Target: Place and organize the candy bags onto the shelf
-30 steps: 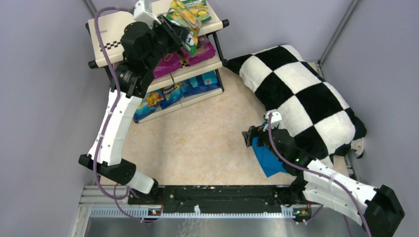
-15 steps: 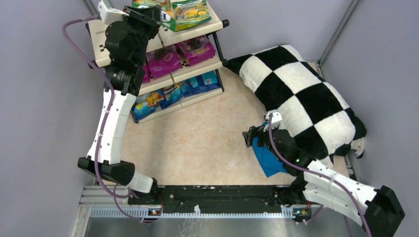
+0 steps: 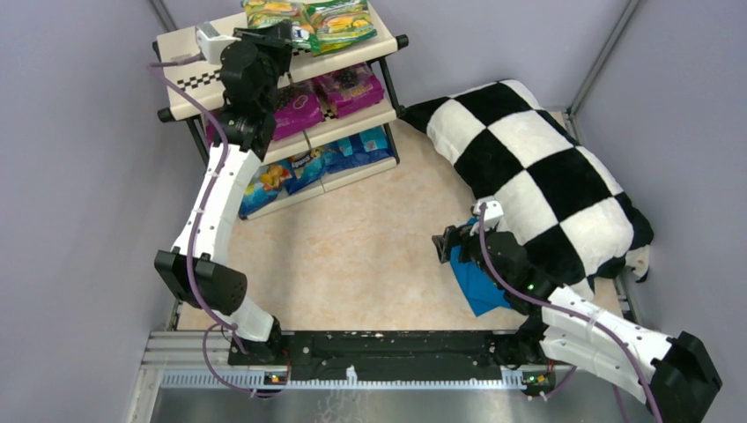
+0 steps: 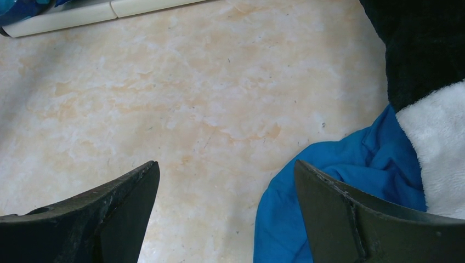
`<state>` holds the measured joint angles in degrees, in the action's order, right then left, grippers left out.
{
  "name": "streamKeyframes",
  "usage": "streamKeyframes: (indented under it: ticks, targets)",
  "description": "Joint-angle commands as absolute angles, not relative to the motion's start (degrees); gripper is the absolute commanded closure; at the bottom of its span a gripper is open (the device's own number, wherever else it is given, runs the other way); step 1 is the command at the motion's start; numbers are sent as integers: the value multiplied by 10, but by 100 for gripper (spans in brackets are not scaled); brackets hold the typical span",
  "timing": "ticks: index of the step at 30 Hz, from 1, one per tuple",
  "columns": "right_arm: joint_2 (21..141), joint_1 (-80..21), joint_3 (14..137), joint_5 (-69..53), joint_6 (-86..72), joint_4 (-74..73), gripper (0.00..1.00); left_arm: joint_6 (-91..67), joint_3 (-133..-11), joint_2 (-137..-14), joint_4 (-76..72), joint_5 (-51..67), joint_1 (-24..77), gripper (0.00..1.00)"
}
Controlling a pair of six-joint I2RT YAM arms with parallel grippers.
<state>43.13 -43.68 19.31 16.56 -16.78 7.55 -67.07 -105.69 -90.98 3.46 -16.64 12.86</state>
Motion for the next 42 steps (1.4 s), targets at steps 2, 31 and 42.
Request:
streamKeyframes:
  ticks: [2,31,42]
  targets:
    - [423,-434,189,177,-174,98,9,-673,-1039,-900,-29,-222,129,90]
    - [441,-434,189,163,-177,109,9,-584,-1041,-861,130,-210,129,20]
    - [448,-434,190,163,-177,109,9,-531,-1009,-812,130,-138,129,3]
